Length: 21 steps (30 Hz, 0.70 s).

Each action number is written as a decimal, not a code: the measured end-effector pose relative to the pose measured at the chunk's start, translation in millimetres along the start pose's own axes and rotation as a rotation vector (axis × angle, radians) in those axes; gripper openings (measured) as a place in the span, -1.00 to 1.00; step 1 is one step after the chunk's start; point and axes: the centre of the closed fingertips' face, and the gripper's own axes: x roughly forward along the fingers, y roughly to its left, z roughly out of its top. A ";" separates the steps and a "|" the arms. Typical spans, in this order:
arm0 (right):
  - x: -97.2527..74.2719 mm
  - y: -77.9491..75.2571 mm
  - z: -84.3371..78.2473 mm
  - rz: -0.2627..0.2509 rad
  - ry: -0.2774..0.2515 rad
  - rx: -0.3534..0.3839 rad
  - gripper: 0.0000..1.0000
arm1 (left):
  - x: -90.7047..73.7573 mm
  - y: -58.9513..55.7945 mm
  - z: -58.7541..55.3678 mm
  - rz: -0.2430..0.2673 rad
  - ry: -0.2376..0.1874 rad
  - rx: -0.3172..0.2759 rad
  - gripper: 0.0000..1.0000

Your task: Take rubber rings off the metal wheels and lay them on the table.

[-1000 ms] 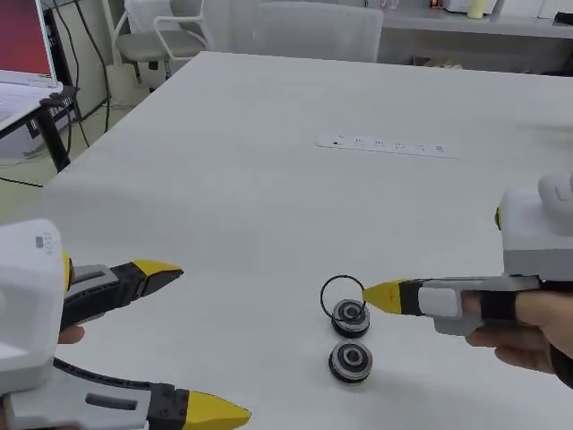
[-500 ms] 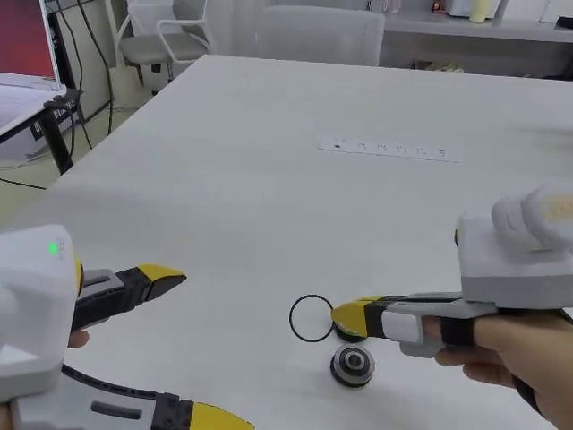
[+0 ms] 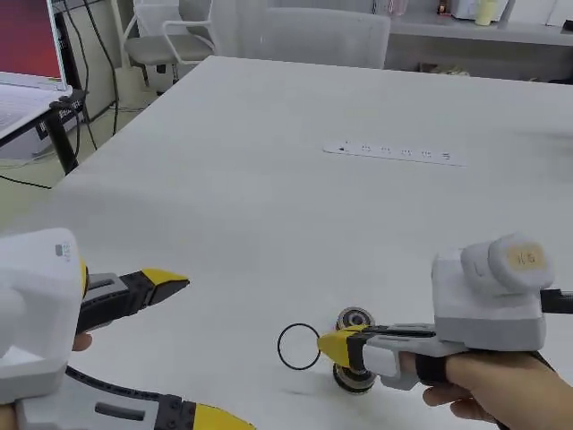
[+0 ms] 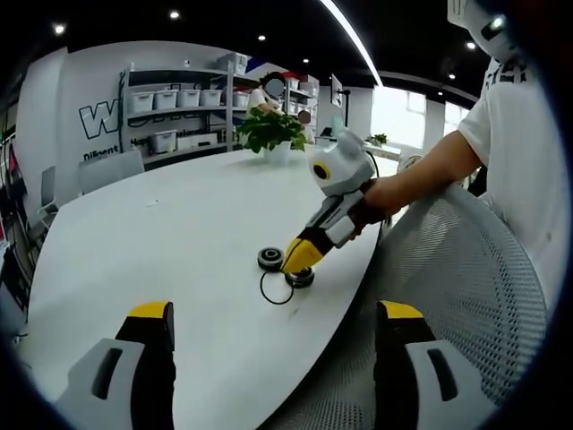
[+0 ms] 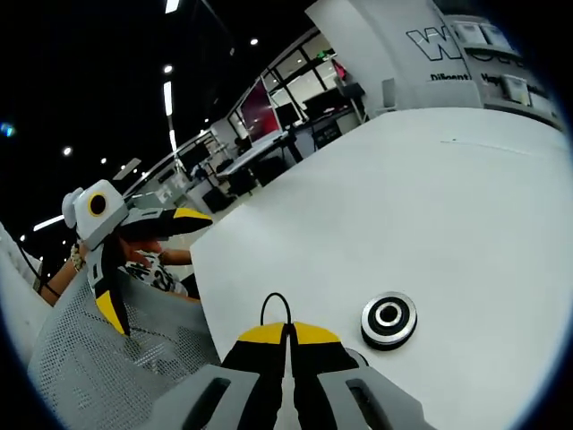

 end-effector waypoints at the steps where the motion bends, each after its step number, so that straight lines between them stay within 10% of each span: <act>1: 1.7 0.8 -3.2 0.001 0.014 -0.014 -1.00 | 0.1 -0.1 -0.4 -0.001 0.002 0.000 0.82; 21: 15.4 -9.9 -10.0 -0.069 0.029 -0.160 -0.98 | 0.5 -0.9 -1.2 -0.005 0.002 -0.009 0.79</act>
